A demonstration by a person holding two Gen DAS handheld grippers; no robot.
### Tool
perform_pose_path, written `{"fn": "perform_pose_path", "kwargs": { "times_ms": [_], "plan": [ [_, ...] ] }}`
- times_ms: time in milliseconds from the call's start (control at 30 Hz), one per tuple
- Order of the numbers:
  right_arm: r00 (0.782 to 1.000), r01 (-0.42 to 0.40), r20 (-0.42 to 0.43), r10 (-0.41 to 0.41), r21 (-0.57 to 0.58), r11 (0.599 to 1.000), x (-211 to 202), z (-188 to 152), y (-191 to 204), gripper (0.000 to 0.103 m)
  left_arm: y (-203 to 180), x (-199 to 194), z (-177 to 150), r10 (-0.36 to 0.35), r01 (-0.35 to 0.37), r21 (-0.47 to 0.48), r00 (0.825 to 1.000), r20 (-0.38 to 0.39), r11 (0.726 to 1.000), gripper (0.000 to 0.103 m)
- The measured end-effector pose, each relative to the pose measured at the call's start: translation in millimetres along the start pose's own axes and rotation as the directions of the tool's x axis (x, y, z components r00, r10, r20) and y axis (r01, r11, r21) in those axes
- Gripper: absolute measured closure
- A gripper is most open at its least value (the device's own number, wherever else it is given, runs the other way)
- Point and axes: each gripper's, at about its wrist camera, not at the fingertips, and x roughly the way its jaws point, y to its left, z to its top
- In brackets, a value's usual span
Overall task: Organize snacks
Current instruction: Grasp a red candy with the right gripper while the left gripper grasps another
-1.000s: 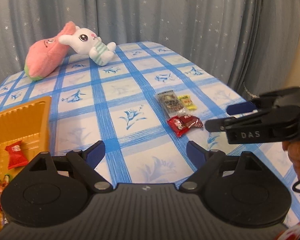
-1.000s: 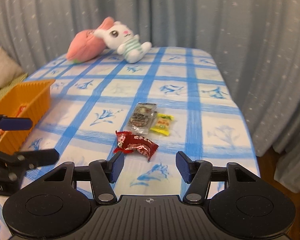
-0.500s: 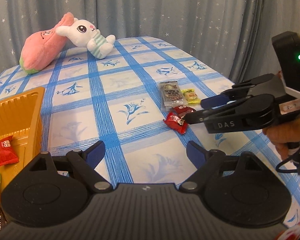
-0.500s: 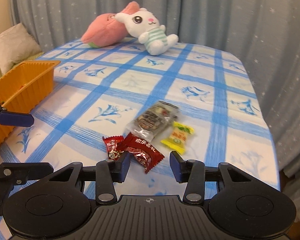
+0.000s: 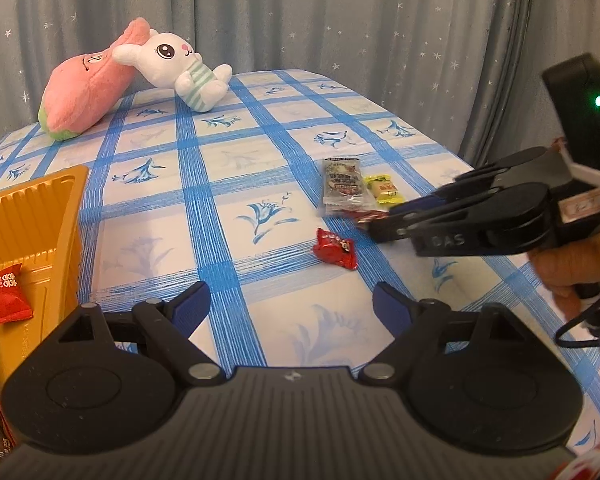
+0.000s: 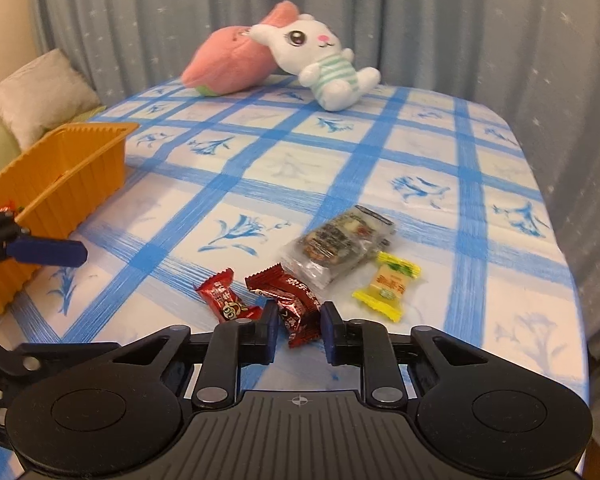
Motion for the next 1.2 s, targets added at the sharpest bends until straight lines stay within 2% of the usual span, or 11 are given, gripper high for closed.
{"fn": "perform_pose_path", "kwargs": {
  "times_ms": [133, 333, 367, 400, 467, 600, 733, 833, 933, 1033, 1200],
  "plan": [
    [0.995, 0.075, -0.071, -0.07, 0.074, 0.994, -14, -4, -5, 0.081, -1, 1, 0, -0.002, 0.002, 0.0, 1.0, -0.002, 1.0, 0.016],
    [0.997, 0.025, -0.07, -0.023, 0.031, 0.999, -31, -17, -4, 0.078, -1, 3, -3, -0.007, 0.007, 0.0, 1.0, -0.004, 1.0, 0.016],
    [0.998, 0.029, -0.062, -0.028, 0.007, 1.0, -32, -17, -3, 0.074, -2, 3, -3, -0.008, 0.008, 0.0, 1.0, -0.004, 1.0, 0.016],
    [0.998, 0.035, -0.057, -0.036, -0.015, 0.999, -31, -17, -2, 0.064, -2, 3, -3, -0.007, 0.007, 0.0, 1.0, -0.003, 1.0, 0.016],
    [0.998, 0.04, -0.046, -0.041, -0.041, 0.998, -31, -17, -2, 0.055, -1, 3, -3, -0.007, 0.007, -0.003, 1.0, -0.004, 1.0, 0.016],
    [1.0, 0.016, -0.014, -0.017, -0.048, 0.999, -25, -15, -7, 0.055, -1, 4, -4, -0.006, 0.006, -0.007, 1.0, -0.003, 1.0, 0.016],
    [0.999, 0.011, -0.047, -0.015, -0.076, 0.997, -12, -17, -6, 0.056, 0, 5, -4, -0.006, 0.006, -0.008, 1.0, -0.004, 1.0, 0.016],
    [0.999, -0.002, -0.045, 0.0, -0.046, 0.999, -13, -16, -6, 0.078, 0, 6, -3, -0.009, 0.009, -0.016, 1.0, 0.001, 1.0, 0.016],
    [0.999, -0.023, -0.046, 0.023, 0.011, 1.0, -17, -14, -8, 0.078, -2, 6, -2, -0.013, 0.013, -0.032, 1.0, 0.005, 0.999, 0.016],
    [1.0, 0.017, -0.026, -0.016, 0.042, 0.999, -23, -8, -10, 0.078, -6, 10, 2, -0.017, 0.018, -0.055, 1.0, 0.023, 0.998, 0.018],
    [0.997, 0.073, 0.0, -0.073, 0.085, 0.994, -32, -1, -19, 0.078, -18, 29, 8, -0.064, 0.066, -0.091, 0.998, 0.026, 0.994, 0.037]
  ]
}}
